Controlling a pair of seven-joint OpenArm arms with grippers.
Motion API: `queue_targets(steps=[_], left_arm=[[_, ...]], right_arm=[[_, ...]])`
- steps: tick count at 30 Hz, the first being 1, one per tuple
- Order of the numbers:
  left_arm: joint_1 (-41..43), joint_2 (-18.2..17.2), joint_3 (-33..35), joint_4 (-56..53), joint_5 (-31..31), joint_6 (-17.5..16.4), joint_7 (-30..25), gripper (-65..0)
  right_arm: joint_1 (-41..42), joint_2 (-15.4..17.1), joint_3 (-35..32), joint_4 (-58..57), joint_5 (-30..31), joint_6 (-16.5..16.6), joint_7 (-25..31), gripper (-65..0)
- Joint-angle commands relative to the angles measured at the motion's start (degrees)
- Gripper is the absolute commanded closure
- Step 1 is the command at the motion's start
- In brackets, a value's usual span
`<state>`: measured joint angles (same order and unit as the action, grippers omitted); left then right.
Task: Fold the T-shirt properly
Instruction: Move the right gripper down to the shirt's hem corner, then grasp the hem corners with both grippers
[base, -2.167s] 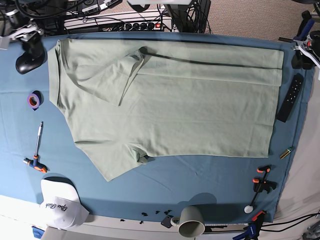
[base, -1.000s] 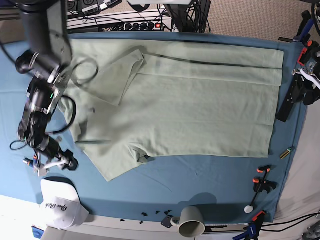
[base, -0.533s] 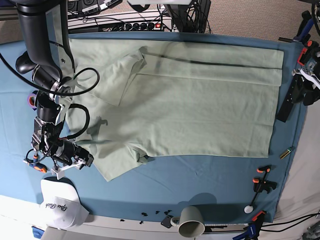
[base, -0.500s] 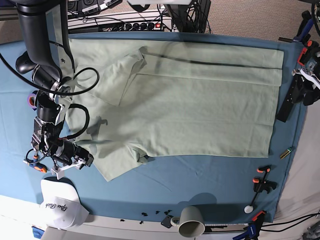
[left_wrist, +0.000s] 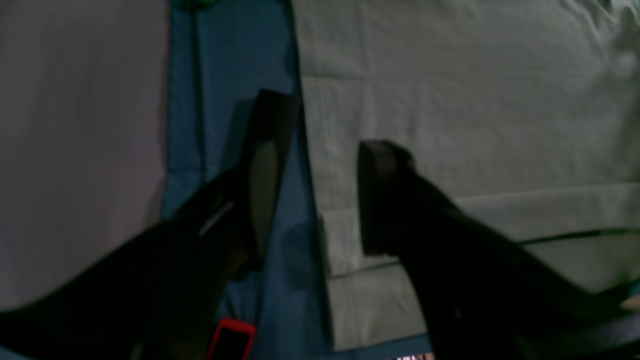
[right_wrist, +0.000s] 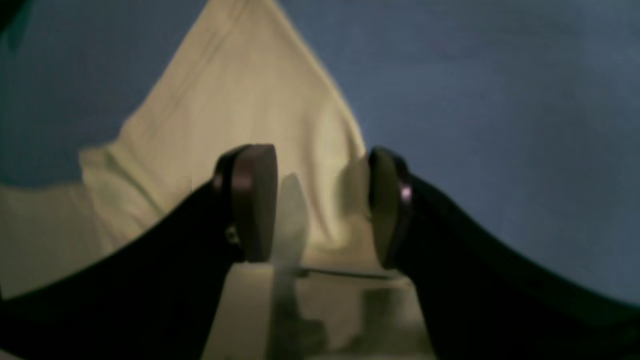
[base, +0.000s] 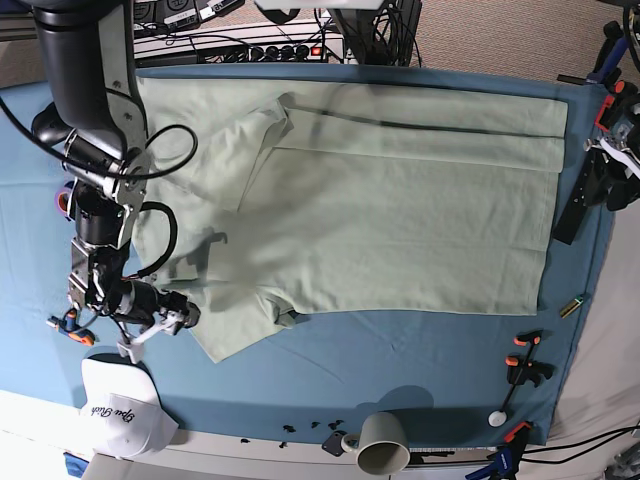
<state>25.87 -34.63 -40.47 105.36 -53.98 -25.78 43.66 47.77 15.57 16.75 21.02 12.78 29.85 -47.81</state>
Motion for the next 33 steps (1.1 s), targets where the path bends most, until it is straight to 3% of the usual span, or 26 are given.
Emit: queue_targets(steps=[1, 5, 9, 12, 14, 20, 24, 29, 33], left_arm=[[-0.2, -1.2, -0.5, 0.7, -0.6, -0.2, -1.2, -28.3], [-0.2, -1.2, -0.5, 0.7, -0.6, -0.2, -1.2, -28.3], [-0.2, -1.2, -0.5, 0.7, -0.6, -0.2, -1.2, -28.3], [-0.2, -1.2, -0.5, 0.7, -0.6, -0.2, -1.2, -28.3], [-0.2, -1.2, -0.5, 0.7, -0.6, -0.2, -1.2, -28.3], [-1.4, -1.2, -0.3, -0.3, -0.6, 1.8, -1.5, -28.1], [-8.8, -1.3, 3.2, -3.7, 2.7, 4.7, -3.6, -28.1], [-23.2, -1.9, 16.4, -14.1, 9.7, 6.7, -6.2, -28.1], [-38.0, -1.6, 27.2, -29.8, 12.5, 6.7, -6.2, -28.1]], right_arm=[[1.1, 0.3, -2.1, 0.6, 0.4, 0.4, -0.8, -29.6], [-0.2, 0.3, -9.6, 0.6, 0.7, 0.3, 0.9, -29.6], [-1.4, 0.3, -13.0, 0.7, 0.7, 0.2, 3.0, -28.6], [-1.8, 0.3, -12.9, 0.7, 0.7, 0.2, 5.2, -17.6], [-2.2, 0.3, -12.9, 0.8, 0.7, 0.2, 6.5, 0.0], [-2.5, 0.3, -12.9, 1.3, 0.1, 0.3, 9.1, 0.0], [-2.5, 0.3, -12.9, 1.6, 0.0, 0.3, 9.7, 0.0], [-2.5, 0.3, -12.9, 1.5, 0.0, 0.3, 9.7, 0.0], [-2.5, 0.3, -12.9, 1.5, 0.0, 0.3, 9.6, 0.0]])
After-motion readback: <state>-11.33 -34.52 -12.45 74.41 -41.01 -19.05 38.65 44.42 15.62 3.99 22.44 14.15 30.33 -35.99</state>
